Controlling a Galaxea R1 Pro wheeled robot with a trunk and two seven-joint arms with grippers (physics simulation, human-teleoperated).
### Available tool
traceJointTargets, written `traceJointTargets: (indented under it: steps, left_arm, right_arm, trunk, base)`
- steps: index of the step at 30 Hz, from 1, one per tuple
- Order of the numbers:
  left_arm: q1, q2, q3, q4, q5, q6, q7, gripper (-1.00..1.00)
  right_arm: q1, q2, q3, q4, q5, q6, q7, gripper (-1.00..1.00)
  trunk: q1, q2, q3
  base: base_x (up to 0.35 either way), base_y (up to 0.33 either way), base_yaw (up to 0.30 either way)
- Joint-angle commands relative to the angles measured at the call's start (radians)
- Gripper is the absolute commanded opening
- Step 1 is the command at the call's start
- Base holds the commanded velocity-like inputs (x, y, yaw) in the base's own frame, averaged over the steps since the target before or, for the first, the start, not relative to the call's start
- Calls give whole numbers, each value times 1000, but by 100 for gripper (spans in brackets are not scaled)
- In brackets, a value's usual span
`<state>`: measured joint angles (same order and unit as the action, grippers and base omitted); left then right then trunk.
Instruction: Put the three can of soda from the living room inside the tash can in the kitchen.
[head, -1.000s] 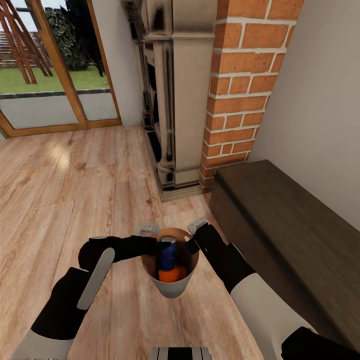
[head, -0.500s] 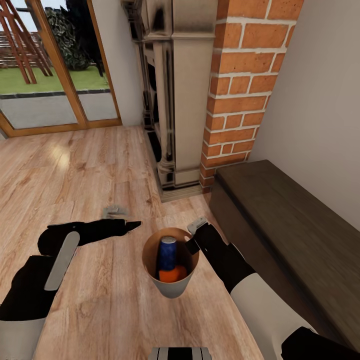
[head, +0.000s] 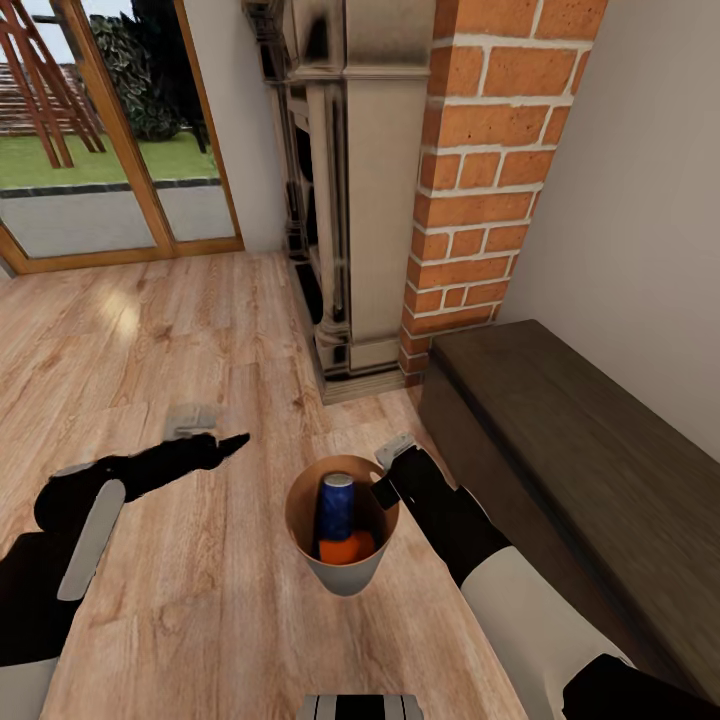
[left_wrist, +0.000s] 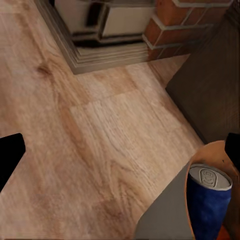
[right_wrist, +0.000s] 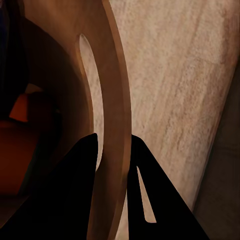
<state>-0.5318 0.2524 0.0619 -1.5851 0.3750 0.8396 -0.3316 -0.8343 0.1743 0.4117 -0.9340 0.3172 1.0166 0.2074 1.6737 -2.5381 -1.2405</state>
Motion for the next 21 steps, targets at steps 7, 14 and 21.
traceJointTargets:
  steps: [7, 14, 21]
  left_arm:
    - [164, -5, -3, 30, -155, -269, 8, 100]
    - [208, -13, -1, 285, -310, -522, 9, 100]
    - [212, -15, -2, 430, -325, -676, 13, 100]
  right_arm:
    - [0, 0, -2, 0, -18, 12, 5, -100]
    - [-1, 0, -5, -1, -17, 15, 4, -100]
    - [-1, 0, -11, -2, -17, 16, 4, -100]
  trunk:
    - [0, 0, 0]
    - [0, 0, 0]
    - [0, 0, 0]
  base:
    - [0, 0, 0]
    - [0, 0, 0]
    - [0, 0, 0]
